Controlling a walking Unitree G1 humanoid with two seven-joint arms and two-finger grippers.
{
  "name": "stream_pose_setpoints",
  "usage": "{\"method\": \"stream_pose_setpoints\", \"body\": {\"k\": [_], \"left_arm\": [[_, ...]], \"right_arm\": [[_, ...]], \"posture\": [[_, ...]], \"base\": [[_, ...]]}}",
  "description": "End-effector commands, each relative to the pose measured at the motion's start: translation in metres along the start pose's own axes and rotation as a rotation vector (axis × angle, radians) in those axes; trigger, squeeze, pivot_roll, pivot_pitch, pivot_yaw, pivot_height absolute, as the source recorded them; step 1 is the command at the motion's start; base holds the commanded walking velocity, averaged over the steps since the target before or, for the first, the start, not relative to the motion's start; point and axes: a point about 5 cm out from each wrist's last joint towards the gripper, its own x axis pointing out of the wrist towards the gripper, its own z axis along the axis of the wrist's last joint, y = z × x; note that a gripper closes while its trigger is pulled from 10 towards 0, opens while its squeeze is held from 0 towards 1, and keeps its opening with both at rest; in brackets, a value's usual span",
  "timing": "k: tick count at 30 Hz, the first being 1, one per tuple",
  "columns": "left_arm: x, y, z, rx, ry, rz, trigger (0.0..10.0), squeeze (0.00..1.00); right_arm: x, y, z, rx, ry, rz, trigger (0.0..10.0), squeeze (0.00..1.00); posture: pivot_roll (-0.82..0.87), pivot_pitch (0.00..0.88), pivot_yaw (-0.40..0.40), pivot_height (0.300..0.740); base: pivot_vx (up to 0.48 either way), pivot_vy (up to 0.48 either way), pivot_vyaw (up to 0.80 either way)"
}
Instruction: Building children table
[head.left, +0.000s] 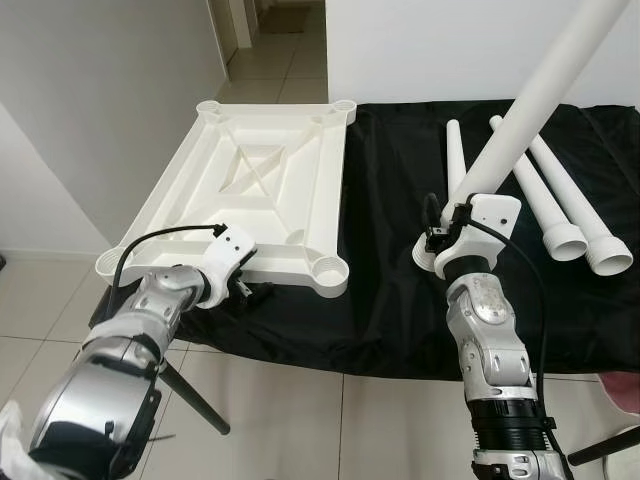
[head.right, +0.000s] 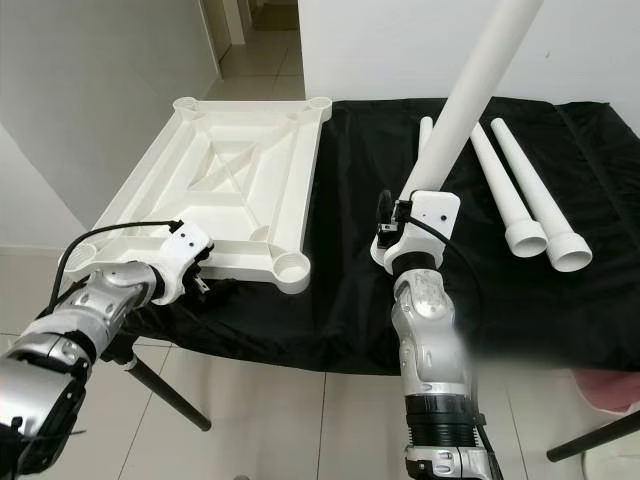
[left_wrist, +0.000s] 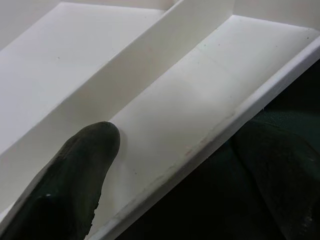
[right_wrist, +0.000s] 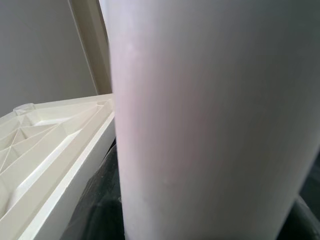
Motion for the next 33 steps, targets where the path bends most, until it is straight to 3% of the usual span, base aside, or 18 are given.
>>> {"method": "stream_pose_setpoints", "body": {"k": [1,9,10,11,13,15,16,17,27,33], "left_arm": [[-0.002,-0.036,-0.025,-0.077,0.075,-0.455,10.0,0.00],[0.002,-0.053,-0.026,-0.105,0.050,-0.525,10.0,0.00],[0.003,-0.053,-0.025,-0.105,0.049,-0.527,7.4,0.00],[0.003,-0.053,-0.024,-0.106,0.047,-0.532,6.5,0.00],[0.003,-0.054,-0.024,-0.107,0.045,-0.534,6.5,0.00],[0.003,-0.056,-0.022,-0.104,0.039,-0.553,2.5,0.00],[0.003,-0.056,-0.022,-0.104,0.039,-0.553,2.5,0.00],[0.002,-0.058,-0.021,-0.104,0.035,-0.569,0.0,0.00],[-0.002,-0.076,-0.015,-0.093,0.003,-0.672,0.0,0.00],[-0.011,-0.098,-0.007,-0.090,-0.046,-0.797,0.0,0.00]], "right_arm": [[0.000,0.005,0.003,0.009,-0.014,0.010,10.0,0.00],[0.003,0.008,0.002,0.017,-0.014,0.015,10.0,0.00],[0.003,0.009,0.002,0.017,-0.014,0.015,10.0,0.00],[0.003,0.009,0.002,0.017,-0.013,0.015,10.0,0.00],[0.003,0.009,0.002,0.017,-0.013,0.016,10.0,0.00],[0.003,0.008,0.002,0.016,-0.013,0.015,10.0,0.00],[0.003,0.008,0.002,0.016,-0.013,0.015,10.0,0.00],[0.003,0.007,0.002,0.015,-0.013,0.013,10.0,0.00],[0.003,0.007,0.002,0.015,-0.012,0.003,10.0,0.00],[0.004,0.006,0.003,0.012,-0.017,0.004,10.0,0.00]], "posture": [[-0.07,0.066,0.137,0.740],[-0.05,0.068,0.134,0.740],[-0.05,0.070,0.135,0.740],[-0.05,0.070,0.135,0.740],[-0.05,0.070,0.135,0.740],[-0.05,0.072,0.139,0.740],[-0.05,0.072,0.139,0.740],[-0.05,0.072,0.139,0.740],[-0.06,0.078,0.146,0.740],[-0.06,0.079,0.142,0.740]], "base": [[0.000,0.000,0.00],[0.000,0.000,0.00],[0.000,0.000,0.00],[0.000,0.000,0.00],[0.000,0.000,0.00],[0.000,0.000,0.00],[0.000,0.000,0.00],[0.000,0.000,0.00],[0.000,0.000,0.00],[0.000,0.000,0.00]]}}
